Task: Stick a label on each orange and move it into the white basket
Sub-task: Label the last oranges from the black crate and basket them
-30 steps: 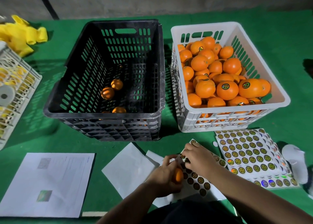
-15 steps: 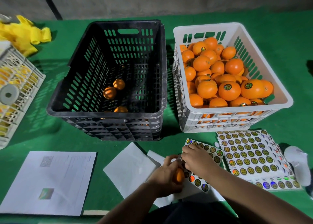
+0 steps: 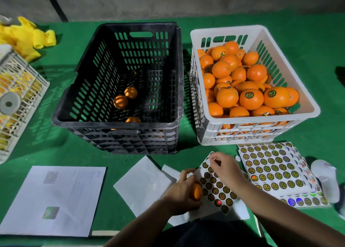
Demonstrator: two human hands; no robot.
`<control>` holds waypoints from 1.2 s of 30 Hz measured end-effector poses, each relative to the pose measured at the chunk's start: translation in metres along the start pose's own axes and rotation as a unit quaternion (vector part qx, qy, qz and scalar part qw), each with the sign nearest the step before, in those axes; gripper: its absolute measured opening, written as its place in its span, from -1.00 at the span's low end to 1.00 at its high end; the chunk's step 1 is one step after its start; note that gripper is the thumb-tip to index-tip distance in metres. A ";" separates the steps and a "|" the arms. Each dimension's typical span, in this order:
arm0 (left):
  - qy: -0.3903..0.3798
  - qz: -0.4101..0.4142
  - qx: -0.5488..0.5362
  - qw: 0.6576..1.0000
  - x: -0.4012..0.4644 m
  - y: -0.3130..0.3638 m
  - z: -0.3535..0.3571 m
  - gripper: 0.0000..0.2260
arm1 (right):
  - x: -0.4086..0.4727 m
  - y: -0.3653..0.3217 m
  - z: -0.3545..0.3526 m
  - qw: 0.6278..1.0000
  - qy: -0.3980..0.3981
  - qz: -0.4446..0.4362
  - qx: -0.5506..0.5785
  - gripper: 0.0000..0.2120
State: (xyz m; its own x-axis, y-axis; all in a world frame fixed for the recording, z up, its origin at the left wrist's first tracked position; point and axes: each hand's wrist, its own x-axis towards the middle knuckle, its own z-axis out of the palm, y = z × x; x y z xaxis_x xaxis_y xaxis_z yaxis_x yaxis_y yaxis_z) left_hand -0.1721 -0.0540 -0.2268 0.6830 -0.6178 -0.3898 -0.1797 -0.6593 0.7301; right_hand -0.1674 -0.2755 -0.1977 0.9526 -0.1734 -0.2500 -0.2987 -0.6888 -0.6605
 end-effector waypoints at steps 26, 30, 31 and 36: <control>0.186 0.072 -0.022 0.980 -0.028 0.092 -0.056 -0.69 | -0.080 -0.086 -0.048 0.953 -0.020 -0.060 0.298 -0.70; 0.192 0.081 -0.007 0.978 -0.031 0.095 -0.057 -0.69 | -0.080 -0.086 -0.052 0.967 -0.025 -0.057 0.247 -0.71; 0.193 0.081 -0.015 0.978 -0.032 0.096 -0.058 -0.69 | -0.081 -0.087 -0.053 0.968 -0.024 -0.053 0.243 -0.68; 0.199 0.102 -0.037 0.974 -0.039 0.108 -0.070 -0.63 | -0.084 -0.090 -0.056 0.955 -0.041 0.014 0.293 -0.58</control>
State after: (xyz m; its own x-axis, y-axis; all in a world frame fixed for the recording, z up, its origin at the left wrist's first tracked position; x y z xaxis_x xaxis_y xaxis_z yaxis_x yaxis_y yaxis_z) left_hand -0.1689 -0.0713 -0.0933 0.8614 -0.5079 0.0057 -0.2991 -0.4981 0.8139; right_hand -0.2171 -0.2385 -0.0771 0.9434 -0.1137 -0.3114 -0.3273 -0.1690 -0.9297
